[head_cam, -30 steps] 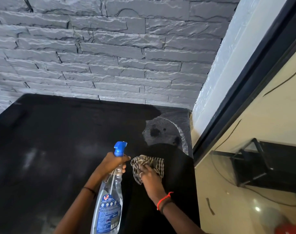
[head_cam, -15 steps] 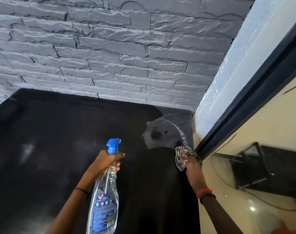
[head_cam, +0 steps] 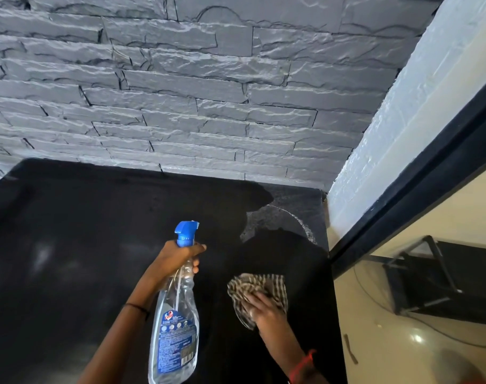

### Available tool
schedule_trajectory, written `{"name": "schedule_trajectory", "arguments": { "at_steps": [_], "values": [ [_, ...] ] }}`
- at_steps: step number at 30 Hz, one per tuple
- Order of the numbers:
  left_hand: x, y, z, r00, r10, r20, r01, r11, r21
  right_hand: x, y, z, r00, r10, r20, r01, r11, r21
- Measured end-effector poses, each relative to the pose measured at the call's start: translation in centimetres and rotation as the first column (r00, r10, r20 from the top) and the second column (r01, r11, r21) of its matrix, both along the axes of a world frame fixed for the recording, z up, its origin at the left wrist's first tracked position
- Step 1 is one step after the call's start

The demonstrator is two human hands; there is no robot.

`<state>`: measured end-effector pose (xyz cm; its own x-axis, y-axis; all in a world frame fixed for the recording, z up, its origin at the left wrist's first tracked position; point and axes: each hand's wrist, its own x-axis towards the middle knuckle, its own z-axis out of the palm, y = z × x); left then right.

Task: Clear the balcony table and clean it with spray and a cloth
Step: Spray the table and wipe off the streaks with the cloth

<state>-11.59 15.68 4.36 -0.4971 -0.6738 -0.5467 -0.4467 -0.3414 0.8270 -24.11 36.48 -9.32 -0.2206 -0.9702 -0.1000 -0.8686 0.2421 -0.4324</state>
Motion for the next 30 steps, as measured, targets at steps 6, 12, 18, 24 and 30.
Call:
{"name": "schedule_trajectory", "arguments": {
  "at_steps": [6,12,18,24,30],
  "values": [
    [-0.6,-1.8,-0.3,1.000,-0.016,-0.005,0.017,1.000,0.010,-8.5,6.0,-1.1,0.970,-0.223,-0.092,0.216,0.973,-0.082],
    [-0.3,-3.1,-0.7,1.000,-0.031,-0.004,0.031,0.999,0.040,-17.3,-1.3,0.3,0.866,-0.501,0.003,0.499,0.862,-0.090],
    [0.0,-4.1,-0.7,1.000,-0.030,0.009,0.030,0.999,0.035,-12.3,-12.6,-1.1,0.868,-0.441,0.229,0.451,0.893,0.008],
    [-0.4,-5.8,-1.0,1.000,-0.023,-0.005,0.024,0.999,0.034,-1.6,-7.9,-0.8,0.989,-0.068,0.134,0.067,0.998,0.009],
    [-0.6,-6.5,-1.7,0.999,-0.004,-0.036,0.006,0.997,0.072,-4.7,1.2,0.0,0.993,-0.084,-0.087,0.078,0.994,-0.071]
  ]
}}
